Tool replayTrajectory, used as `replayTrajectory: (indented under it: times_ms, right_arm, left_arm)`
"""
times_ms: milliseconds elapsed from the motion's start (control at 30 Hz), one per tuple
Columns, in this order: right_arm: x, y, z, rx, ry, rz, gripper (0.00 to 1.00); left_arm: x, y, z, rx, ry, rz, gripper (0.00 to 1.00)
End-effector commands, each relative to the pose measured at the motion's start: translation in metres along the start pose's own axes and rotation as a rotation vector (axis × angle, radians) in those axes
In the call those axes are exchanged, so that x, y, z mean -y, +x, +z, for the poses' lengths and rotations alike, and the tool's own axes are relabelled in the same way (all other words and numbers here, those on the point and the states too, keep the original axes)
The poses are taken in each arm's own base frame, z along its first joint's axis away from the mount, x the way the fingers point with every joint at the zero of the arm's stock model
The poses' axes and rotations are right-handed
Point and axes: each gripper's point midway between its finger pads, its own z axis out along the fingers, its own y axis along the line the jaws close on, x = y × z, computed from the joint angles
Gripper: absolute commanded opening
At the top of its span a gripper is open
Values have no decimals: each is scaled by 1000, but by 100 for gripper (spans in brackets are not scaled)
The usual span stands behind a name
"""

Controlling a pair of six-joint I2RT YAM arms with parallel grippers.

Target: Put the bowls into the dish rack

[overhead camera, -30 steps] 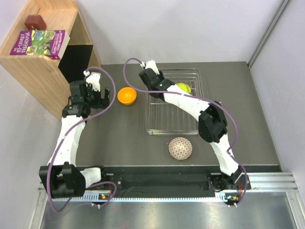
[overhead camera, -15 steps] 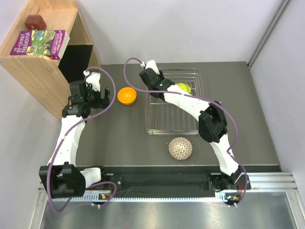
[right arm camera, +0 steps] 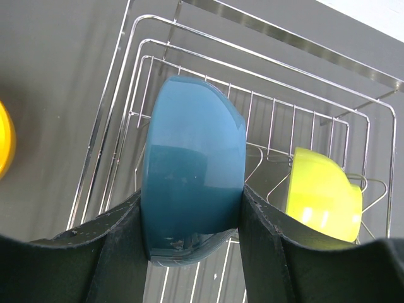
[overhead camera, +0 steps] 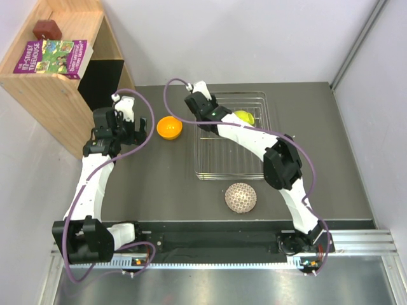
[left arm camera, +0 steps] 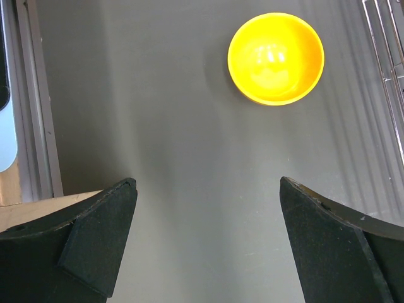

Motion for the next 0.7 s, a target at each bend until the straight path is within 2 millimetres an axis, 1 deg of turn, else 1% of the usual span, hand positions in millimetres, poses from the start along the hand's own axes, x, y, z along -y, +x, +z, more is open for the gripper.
replayTrajectory:
  times_ms: [0, 100, 133, 200, 267, 300, 333, 467, 500, 567, 667]
  right_arm:
    - [-25, -11, -11, 31, -65, 2, 42]
    - [-28, -9, -12, 27, -74, -2, 49]
    - [-28, -9, -12, 26, -79, -3, 55]
    - [-33, -6, -13, 23, -89, -9, 62]
    - [-34, -3, -13, 16, -94, -12, 66]
    - [-35, -3, -14, 16, -99, -13, 70]
    - [-36, -2, -13, 13, -100, -15, 71]
    - [-37, 1, -13, 6, -103, -15, 68]
    - [-38, 1, -13, 7, -105, -15, 63]
    - [-37, 2, -12, 3, -105, -14, 60]
    - [-36, 4, -12, -1, -98, -15, 51]
  left_arm:
    - [-1, -6, -1, 33, 3, 8, 99]
    - [-1, -5, -1, 31, 3, 7, 99]
    - [0, -4, -1, 30, 5, 9, 99]
    - [-1, -4, -1, 31, 3, 9, 99]
    - [-1, -4, -1, 31, 3, 9, 99]
    - [-1, -4, -1, 31, 2, 8, 99]
    - [-1, -4, -1, 31, 3, 9, 99]
    - [-1, -3, 0, 29, 4, 6, 99]
    - [-1, -3, 0, 29, 6, 4, 99]
    - [-1, -3, 0, 29, 4, 5, 99]
    - [0, -2, -1, 28, 7, 6, 99]
